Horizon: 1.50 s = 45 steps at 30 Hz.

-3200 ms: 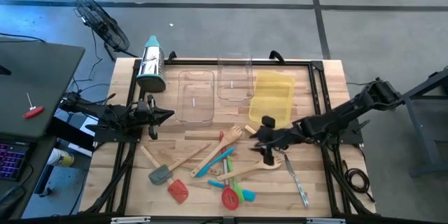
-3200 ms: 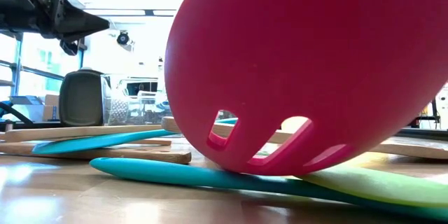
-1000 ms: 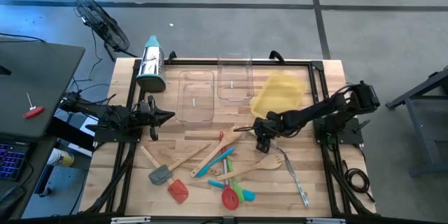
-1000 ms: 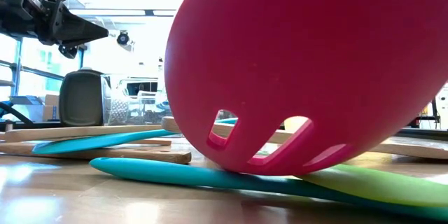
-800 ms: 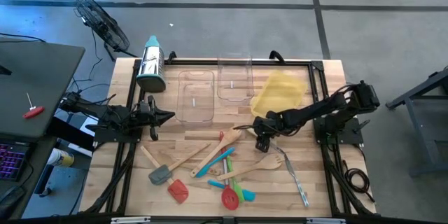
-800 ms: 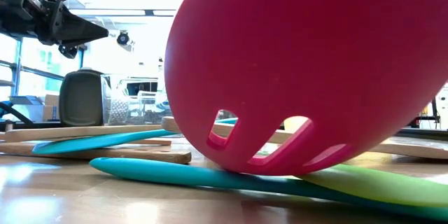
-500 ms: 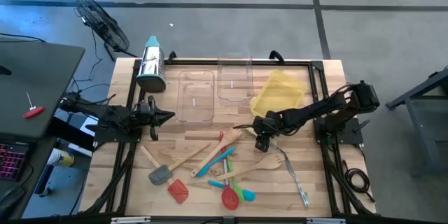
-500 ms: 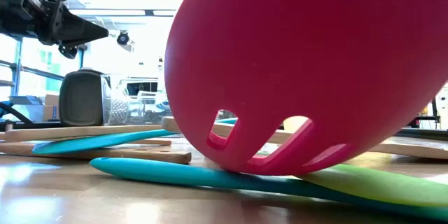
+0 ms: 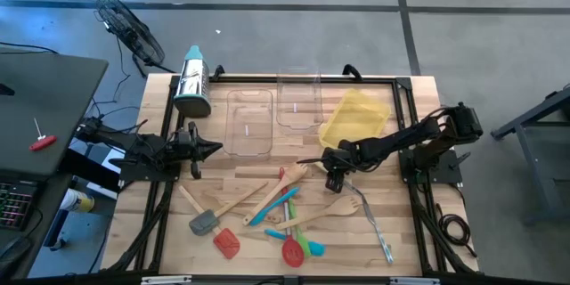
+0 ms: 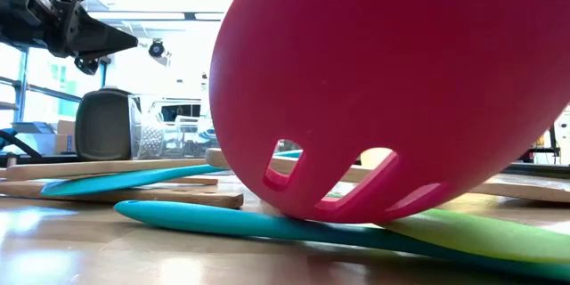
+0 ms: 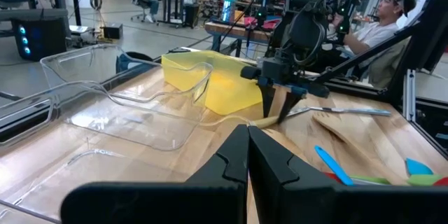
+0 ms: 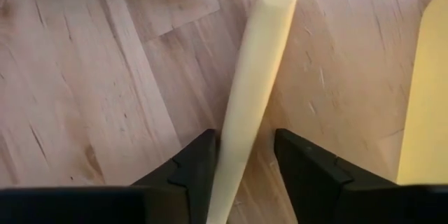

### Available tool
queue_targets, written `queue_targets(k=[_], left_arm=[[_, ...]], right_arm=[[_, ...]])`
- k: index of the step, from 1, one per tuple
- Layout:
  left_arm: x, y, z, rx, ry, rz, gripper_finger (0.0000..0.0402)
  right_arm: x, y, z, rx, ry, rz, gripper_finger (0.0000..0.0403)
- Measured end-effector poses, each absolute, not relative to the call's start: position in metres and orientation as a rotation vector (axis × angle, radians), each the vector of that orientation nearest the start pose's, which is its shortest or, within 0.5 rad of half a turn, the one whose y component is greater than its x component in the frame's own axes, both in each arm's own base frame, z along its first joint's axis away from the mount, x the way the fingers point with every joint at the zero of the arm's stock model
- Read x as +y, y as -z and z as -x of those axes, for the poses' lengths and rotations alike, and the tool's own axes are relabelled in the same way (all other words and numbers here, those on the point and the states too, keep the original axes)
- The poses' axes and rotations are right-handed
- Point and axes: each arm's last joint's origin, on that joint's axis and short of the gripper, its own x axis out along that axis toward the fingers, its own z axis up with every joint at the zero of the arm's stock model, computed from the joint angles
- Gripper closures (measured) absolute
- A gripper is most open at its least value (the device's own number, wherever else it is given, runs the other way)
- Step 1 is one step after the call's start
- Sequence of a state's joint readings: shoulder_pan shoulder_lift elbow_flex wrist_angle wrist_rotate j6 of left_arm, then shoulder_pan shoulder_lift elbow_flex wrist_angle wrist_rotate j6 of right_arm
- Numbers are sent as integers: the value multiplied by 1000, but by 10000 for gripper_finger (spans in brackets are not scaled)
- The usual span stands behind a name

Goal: Pick & Place Kitchen Items
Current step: Put the green kitchen knife into the yellow bin

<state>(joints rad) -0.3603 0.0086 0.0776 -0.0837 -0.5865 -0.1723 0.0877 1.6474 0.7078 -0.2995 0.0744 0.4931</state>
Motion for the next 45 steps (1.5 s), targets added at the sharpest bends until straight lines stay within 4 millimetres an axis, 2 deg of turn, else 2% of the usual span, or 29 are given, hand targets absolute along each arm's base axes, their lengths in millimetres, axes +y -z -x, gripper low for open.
queue_targets(k=[11, 20, 45], left_arm=[[-16, -181, -88, -6, -217, 181, 402], [-17, -181, -88, -3, -178, 185, 402], [-17, -181, -88, -4, -179, 208, 402]], right_arm=[[21, -112, -262, 1237, 274, -311, 294], [19, -112, -261, 1246, 271, -324, 362], [18, -110, -262, 1268, 278, -333, 362]])
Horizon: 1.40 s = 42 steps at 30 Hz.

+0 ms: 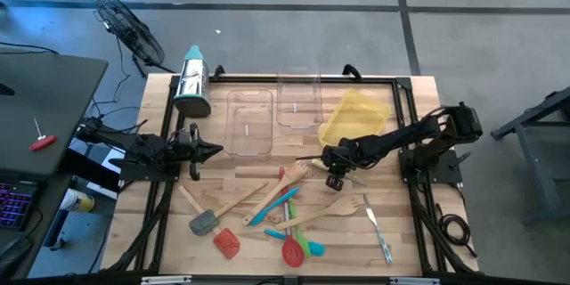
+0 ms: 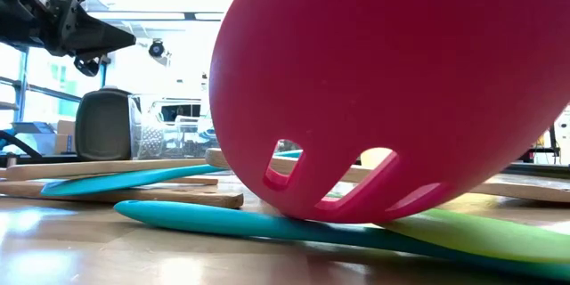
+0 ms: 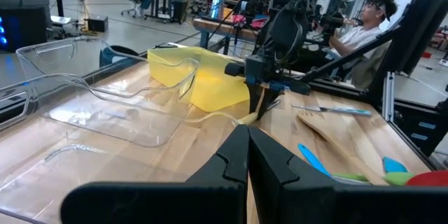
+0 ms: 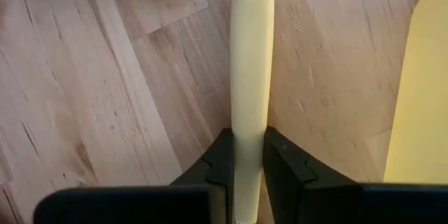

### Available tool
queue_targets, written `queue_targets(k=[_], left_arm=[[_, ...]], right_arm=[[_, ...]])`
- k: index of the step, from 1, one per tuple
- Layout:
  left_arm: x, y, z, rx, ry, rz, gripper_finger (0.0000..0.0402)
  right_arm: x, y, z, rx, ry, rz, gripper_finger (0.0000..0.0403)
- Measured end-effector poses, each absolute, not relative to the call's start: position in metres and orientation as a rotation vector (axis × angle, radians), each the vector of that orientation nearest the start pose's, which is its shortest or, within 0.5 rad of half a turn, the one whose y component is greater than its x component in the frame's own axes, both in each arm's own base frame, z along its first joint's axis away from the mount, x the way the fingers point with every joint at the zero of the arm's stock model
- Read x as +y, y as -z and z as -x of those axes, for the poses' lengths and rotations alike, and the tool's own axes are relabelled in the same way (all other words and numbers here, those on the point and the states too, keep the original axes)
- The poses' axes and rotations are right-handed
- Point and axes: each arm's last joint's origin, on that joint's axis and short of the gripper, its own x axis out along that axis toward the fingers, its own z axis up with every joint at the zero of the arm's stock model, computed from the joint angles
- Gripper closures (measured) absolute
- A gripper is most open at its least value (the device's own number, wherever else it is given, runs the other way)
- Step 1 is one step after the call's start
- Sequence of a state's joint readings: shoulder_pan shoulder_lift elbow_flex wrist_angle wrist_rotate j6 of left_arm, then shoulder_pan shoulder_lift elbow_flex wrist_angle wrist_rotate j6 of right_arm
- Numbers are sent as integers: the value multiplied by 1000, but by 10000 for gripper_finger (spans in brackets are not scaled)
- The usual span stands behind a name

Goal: Pick & Place Kitchen Items
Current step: Put the green kitchen knife into the yellow bin

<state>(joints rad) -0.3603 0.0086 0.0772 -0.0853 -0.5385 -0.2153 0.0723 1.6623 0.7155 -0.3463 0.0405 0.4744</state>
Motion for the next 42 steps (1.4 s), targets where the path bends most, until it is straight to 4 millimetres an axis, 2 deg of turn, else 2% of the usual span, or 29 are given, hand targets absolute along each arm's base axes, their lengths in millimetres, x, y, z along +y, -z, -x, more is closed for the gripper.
queue_targets(k=[6, 21, 30, 37, 42], left_arm=[[-18, -181, -88, -5, -177, 211, 402], [-18, -181, -88, -4, -173, 211, 402], [-18, -181, -89, -4, -173, 211, 402], [-18, -181, -89, -4, -172, 211, 402], [-18, -181, -89, -4, -171, 211, 402]], right_arm=[[19, -114, -262, 1262, 269, -331, 362], [43, -134, -277, 1273, 148, -287, 362], [58, -152, -289, 1239, 94, -238, 362], [71, -177, -304, 1177, 42, -210, 362], [82, -206, -313, 1105, -23, -149, 362]])
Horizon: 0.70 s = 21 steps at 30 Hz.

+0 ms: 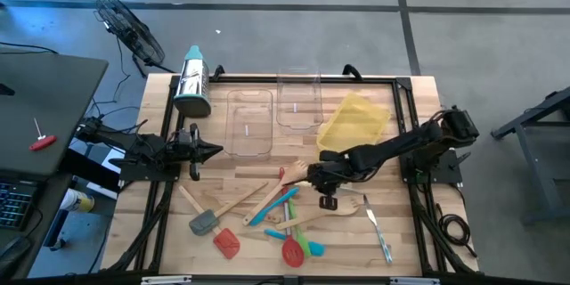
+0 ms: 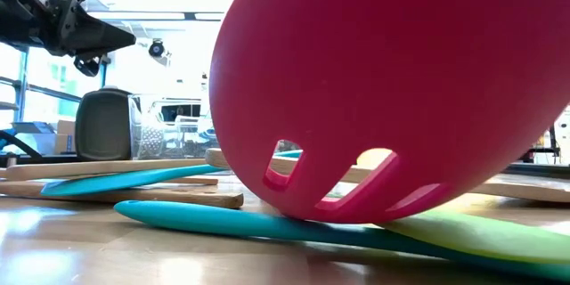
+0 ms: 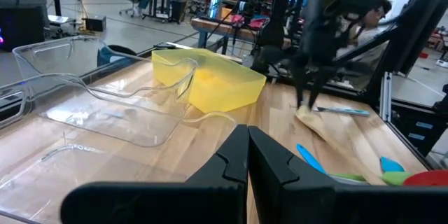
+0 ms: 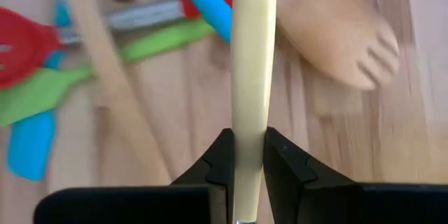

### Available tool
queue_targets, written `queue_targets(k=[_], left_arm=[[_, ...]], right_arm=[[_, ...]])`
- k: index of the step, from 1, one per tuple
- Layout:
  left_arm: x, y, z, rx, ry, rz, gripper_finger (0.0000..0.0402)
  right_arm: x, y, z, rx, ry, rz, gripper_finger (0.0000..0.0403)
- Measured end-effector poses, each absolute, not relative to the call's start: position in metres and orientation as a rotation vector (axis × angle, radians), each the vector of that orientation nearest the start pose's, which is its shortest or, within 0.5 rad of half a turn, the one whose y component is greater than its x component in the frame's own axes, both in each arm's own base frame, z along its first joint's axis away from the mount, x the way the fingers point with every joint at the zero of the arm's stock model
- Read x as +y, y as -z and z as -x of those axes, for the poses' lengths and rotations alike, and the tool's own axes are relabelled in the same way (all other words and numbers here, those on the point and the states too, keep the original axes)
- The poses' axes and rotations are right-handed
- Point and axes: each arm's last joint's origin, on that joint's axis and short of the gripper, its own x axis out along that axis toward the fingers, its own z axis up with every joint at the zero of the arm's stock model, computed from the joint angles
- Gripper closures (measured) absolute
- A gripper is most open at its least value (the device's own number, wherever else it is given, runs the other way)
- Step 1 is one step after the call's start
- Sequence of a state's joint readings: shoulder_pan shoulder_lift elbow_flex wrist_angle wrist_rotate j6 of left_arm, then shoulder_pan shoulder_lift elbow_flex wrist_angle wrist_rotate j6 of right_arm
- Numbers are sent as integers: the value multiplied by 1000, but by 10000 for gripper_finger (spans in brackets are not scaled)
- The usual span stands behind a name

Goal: Pick & Place Kitchen Items
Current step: Put the green kitchen knife into the yellow bin

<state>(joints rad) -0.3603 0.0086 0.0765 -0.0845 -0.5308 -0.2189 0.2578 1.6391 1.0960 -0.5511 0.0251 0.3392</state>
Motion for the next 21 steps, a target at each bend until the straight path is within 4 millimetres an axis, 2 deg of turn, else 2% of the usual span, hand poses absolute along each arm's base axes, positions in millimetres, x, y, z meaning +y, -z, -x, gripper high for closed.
queue_targets(k=[4, 11, 14, 17, 21], left_arm=[[-18, -181, -89, -4, -171, 211, 402], [-18, -181, -89, -3, -173, 206, 402], [-18, -181, -89, -3, -174, 204, 402], [-18, -181, -89, -3, -175, 204, 402], [-18, -181, -89, -3, -175, 205, 402]], right_arm=[[78, -234, -303, 1101, 63, -82, 362], [49, -280, -261, 1186, 267, 85, 362], [34, -287, -249, 1232, 302, 224, 362], [19, -288, -247, 1276, 319, 380, 362], [-7, -285, -250, 1331, 433, 444, 362]])
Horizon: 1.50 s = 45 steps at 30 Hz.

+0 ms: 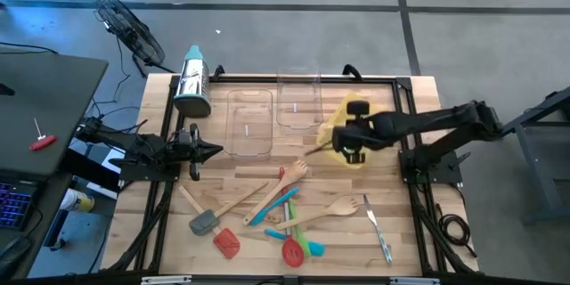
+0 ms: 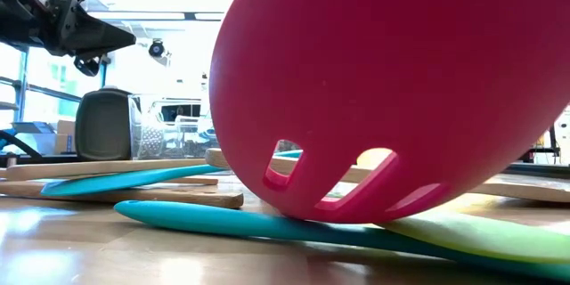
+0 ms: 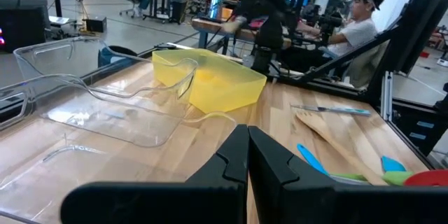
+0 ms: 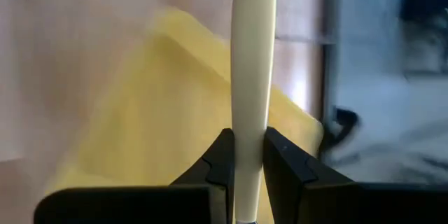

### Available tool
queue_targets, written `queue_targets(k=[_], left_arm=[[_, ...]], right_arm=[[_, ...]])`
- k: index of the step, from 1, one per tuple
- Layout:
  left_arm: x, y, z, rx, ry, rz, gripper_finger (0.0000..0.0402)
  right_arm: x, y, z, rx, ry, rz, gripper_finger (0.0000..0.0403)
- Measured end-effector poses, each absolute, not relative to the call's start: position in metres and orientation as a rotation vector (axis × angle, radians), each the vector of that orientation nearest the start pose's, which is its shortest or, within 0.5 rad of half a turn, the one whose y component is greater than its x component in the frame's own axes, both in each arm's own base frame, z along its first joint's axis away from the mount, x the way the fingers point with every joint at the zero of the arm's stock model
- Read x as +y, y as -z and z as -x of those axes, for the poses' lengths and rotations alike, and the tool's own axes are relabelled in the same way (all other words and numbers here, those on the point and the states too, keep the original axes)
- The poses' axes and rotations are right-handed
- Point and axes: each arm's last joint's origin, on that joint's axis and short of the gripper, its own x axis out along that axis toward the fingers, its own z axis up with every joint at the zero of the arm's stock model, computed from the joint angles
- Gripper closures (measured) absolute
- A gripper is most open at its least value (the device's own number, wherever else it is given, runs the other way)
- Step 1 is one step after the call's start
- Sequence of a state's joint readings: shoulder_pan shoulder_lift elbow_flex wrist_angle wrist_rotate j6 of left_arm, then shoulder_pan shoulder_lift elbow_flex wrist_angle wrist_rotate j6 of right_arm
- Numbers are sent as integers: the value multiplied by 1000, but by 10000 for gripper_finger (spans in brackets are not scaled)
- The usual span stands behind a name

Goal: Pick & Place Kitchen Items
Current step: Put the green kitchen knife into the yellow bin, then put the top wooden spork into left transparent bin

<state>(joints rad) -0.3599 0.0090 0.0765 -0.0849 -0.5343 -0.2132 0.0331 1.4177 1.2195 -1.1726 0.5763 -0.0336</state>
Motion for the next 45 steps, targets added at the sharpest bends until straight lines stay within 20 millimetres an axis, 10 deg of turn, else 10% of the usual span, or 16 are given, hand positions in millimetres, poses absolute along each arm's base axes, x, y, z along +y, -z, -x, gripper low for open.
queue_targets(k=[7, 31, 45], left_arm=[[-18, -181, -89, -3, -176, 206, 402], [-16, -180, -88, 0, -226, 149, 402], [-16, -180, -88, 3, -226, 150, 402]], right_arm=[[-38, -260, -256, 1541, 467, 461, 362], [-38, -184, -286, 1905, 110, 470, 362], [-32, -183, -293, 1816, 277, 441, 146]])
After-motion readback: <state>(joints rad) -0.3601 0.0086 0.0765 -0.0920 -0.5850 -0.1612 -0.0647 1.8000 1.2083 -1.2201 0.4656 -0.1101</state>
